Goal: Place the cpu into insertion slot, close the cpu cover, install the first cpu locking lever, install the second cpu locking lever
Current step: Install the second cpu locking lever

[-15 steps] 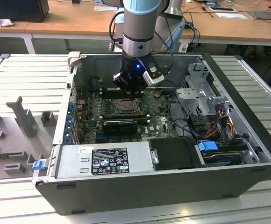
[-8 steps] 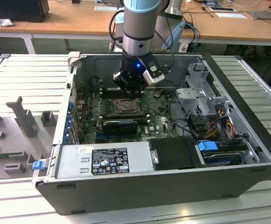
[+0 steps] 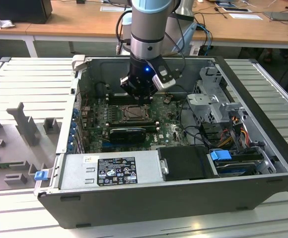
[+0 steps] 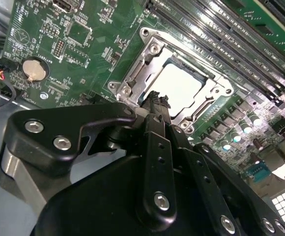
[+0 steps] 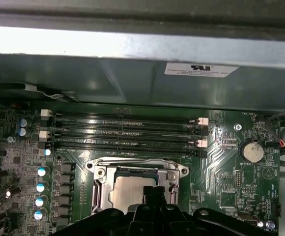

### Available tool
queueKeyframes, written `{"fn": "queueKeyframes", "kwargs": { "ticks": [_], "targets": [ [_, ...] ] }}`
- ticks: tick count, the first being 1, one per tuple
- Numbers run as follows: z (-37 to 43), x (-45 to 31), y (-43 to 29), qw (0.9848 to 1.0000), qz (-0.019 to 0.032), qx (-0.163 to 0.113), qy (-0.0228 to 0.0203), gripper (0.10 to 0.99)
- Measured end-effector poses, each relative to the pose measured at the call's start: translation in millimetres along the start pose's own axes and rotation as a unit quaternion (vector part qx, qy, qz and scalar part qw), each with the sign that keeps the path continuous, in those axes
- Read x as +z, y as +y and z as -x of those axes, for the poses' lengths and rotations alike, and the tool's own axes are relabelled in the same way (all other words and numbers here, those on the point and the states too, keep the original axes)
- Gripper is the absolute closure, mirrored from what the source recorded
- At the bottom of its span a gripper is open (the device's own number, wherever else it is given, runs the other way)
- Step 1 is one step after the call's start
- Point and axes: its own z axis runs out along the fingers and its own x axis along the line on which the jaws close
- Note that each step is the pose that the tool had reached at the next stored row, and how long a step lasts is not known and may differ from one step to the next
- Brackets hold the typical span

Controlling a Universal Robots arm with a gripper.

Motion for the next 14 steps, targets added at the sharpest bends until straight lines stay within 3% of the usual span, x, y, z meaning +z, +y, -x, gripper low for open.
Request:
{"fn": "queueKeyframes", "kwargs": {
  "ticks": [10,14],
  "targets": [
    [-0.4,-0.6,-8.5,1.0000,0.0000,0.000,0.0000,0.980],
    [-0.3,-5.7,-9.3,1.0000,0.0001,0.000,0.0000,0.980]
  ]
}}
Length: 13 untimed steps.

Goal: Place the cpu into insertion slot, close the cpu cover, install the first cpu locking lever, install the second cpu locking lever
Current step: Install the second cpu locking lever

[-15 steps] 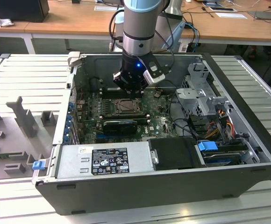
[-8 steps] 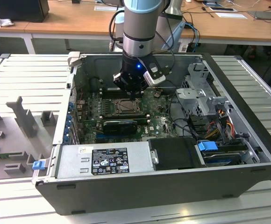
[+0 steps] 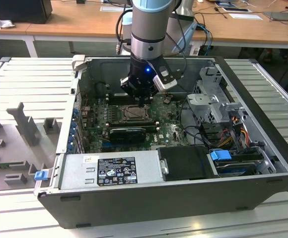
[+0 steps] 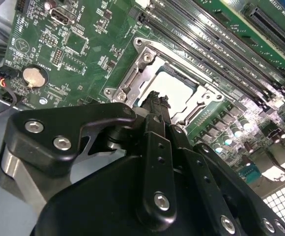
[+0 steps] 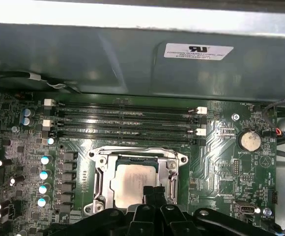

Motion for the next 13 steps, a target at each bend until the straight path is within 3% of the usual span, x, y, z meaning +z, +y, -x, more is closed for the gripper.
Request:
{"fn": "queueKeyframes", "kwargs": {
  "ticks": [4,8,10,11,13],
  "targets": [
    [-0.2,-0.3,-2.9,1.0000,-0.0001,0.000,0.0000,0.980],
    [-0.7,-0.6,-11.4,1.0000,-0.0001,0.000,0.0002,0.980],
    [-1.1,-1.0,-20.9,1.0000,-0.0001,0.000,0.0010,0.980],
    [-1.5,-1.0,-30.4,1.0000,0.0003,0.001,0.0030,0.980],
    [-1.8,-1.0,-36.5,0.9999,0.0134,0.001,0.0075,0.980]
  ]
}}
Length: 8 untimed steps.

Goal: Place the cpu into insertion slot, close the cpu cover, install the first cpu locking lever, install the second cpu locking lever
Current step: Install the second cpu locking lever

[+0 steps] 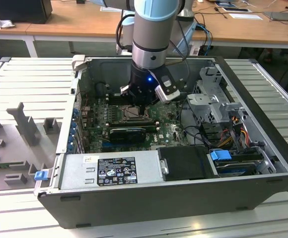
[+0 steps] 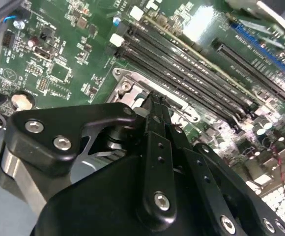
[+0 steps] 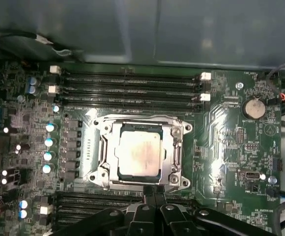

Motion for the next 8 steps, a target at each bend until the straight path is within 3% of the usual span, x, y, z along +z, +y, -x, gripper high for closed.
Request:
{"fn": "queueKeyframes", "kwargs": {
  "ticks": [3,8],
  "targets": [
    [-1.2,0.0,-9.9,0.9999,0.0142,0.000,-0.0003,0.980],
    [-5.1,-0.1,-13.1,0.9999,0.0162,0.000,-0.0004,0.980]
  ]
}}
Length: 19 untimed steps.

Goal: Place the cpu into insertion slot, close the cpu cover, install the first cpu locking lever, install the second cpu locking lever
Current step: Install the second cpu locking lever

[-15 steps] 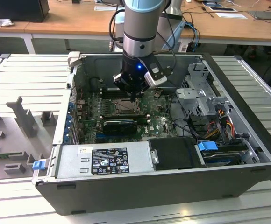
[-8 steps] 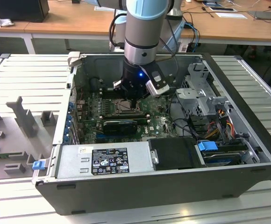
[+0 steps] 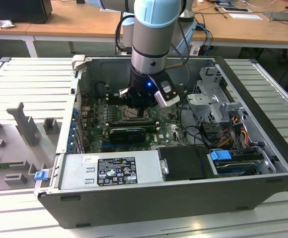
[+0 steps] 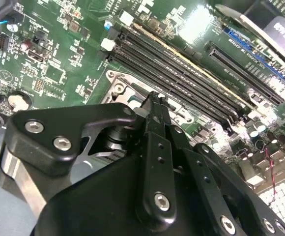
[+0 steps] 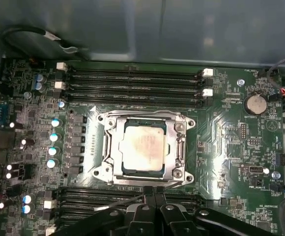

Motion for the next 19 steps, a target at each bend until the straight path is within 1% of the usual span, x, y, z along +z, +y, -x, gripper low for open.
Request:
{"fn": "queueKeyframes", "kwargs": {
  "ticks": [9,14,15,16,19],
  "targets": [
    [-11.8,0.2,-0.1,1.0000,0.0008,0.000,0.0000,0.980],
    [-20.2,1.1,0.2,1.0000,0.0017,0.000,-0.0001,0.980],
    [-26.9,1.9,0.4,1.0000,0.0024,0.000,0.0000,0.980],
    [-31.0,3.3,0.5,1.0000,0.0034,-0.001,0.0000,0.980],
    [-32.4,9.8,-0.3,1.0000,0.0049,-0.007,0.0007,0.980]
  ]
}}
